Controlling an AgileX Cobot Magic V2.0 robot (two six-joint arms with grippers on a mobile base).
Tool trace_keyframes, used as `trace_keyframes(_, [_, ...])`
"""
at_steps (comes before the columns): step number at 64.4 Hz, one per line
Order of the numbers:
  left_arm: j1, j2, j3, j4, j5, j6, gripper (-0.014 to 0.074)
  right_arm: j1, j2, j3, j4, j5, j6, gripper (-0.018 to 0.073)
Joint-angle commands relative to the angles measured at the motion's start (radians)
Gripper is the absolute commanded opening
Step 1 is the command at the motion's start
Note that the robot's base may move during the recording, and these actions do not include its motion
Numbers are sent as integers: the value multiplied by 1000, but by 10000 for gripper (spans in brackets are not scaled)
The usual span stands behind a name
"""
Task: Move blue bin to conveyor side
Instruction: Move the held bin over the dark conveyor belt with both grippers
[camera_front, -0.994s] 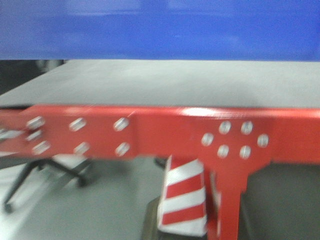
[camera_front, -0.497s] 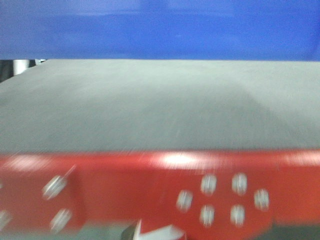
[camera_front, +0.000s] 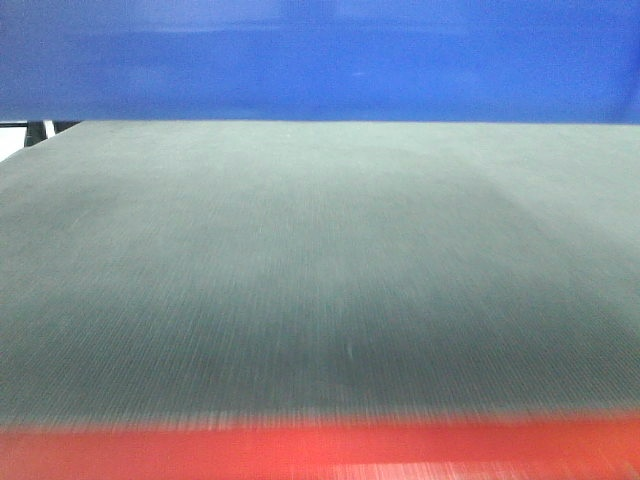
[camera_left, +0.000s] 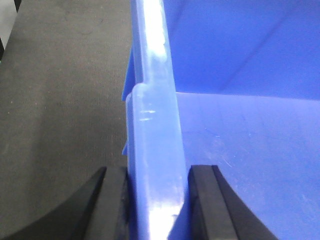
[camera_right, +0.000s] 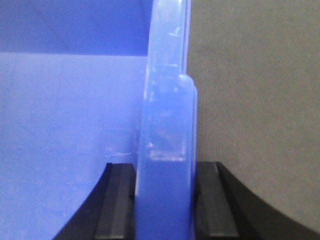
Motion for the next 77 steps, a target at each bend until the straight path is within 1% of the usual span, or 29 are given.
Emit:
trace_keyframes(1, [-1, -16, -16, 37, -115, 7, -20, -7, -21, -13, -69, -75, -15, -81])
trace_keyframes(77, [-1, -16, -16, 37, -115, 7, -20, -7, -21, -13, -69, -75, -15, -81])
